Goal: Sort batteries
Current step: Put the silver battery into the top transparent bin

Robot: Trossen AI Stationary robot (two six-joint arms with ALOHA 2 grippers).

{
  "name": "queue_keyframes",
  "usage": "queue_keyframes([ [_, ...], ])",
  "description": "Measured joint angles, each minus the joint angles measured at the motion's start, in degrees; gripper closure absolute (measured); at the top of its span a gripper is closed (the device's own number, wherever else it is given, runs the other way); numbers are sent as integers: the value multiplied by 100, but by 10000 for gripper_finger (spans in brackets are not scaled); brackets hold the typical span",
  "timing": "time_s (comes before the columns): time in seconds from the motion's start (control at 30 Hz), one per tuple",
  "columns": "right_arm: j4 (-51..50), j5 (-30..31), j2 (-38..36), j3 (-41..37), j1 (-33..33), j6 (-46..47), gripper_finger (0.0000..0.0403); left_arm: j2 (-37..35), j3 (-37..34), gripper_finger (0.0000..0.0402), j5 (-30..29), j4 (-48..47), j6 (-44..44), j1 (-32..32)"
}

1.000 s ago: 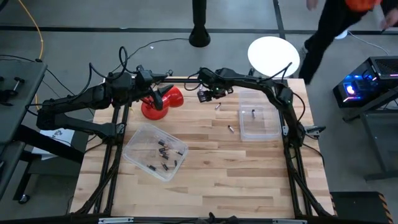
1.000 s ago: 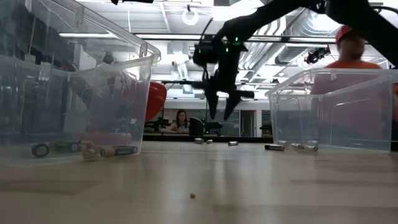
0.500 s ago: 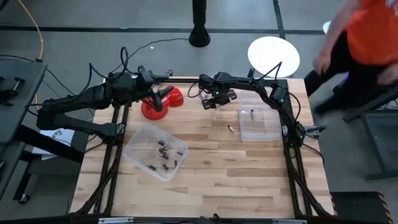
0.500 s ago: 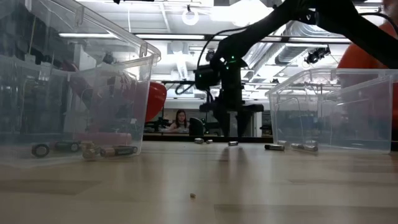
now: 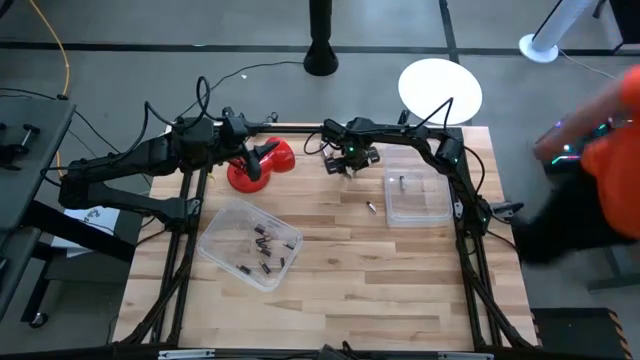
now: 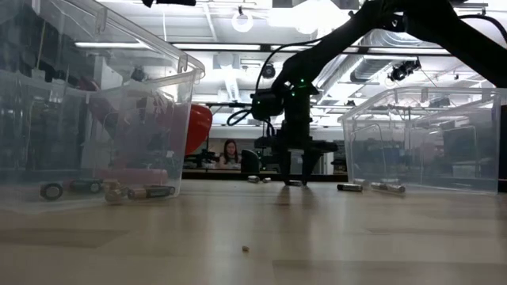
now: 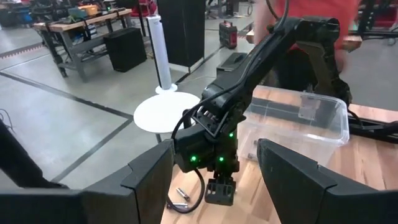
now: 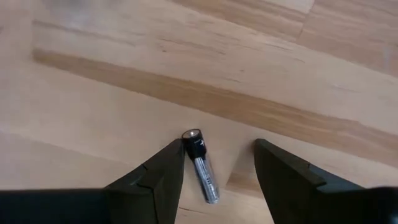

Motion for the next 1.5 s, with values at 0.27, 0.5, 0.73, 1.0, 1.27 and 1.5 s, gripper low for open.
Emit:
queue_keyframes([
  [0.27, -27, 32, 0, -4, 165, -823, 226, 0, 0, 175, -2, -3, -30, 0],
  [0.5, 122, 311, 4, -4, 438, -1077, 373, 0, 0, 175, -4, -4, -30, 0],
  [0.73, 45, 415, -465, 385, 533, -1414, 394, -1, 0, 175, -12, -10, -39, 0],
  [1.0, -996, 1581, -2056, 634, 533, -1642, 398, -2, 0, 175, -24, -52, -294, 0],
  [1.27, -2988, 2464, -3576, -195, 804, -705, 398, -1, 0, 175, -27, 13, -497, 0],
  [1.5, -2565, 2288, -4835, -2023, 1108, 317, 381, 408, 0, 175, 532, 945, -782, 0],
])
